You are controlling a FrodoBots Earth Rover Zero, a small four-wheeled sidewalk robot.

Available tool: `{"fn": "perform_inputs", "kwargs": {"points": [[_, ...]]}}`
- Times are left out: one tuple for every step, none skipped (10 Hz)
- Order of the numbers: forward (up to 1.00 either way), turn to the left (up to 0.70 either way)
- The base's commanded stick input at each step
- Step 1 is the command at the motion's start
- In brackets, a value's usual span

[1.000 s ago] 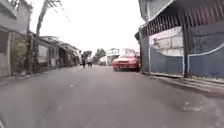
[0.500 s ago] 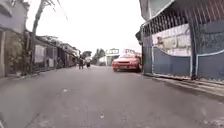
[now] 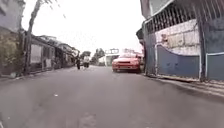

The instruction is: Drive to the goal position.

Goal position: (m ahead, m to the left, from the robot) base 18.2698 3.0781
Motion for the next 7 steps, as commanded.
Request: {"fn": "perform_inputs", "kwargs": {"points": [[0.70, 0.00], [0.70, 0.00], [0.70, 0.00], [0.70, 0.00], [0.70, 0.00], [0.70, 0.00], [0.70, 0.00]]}}
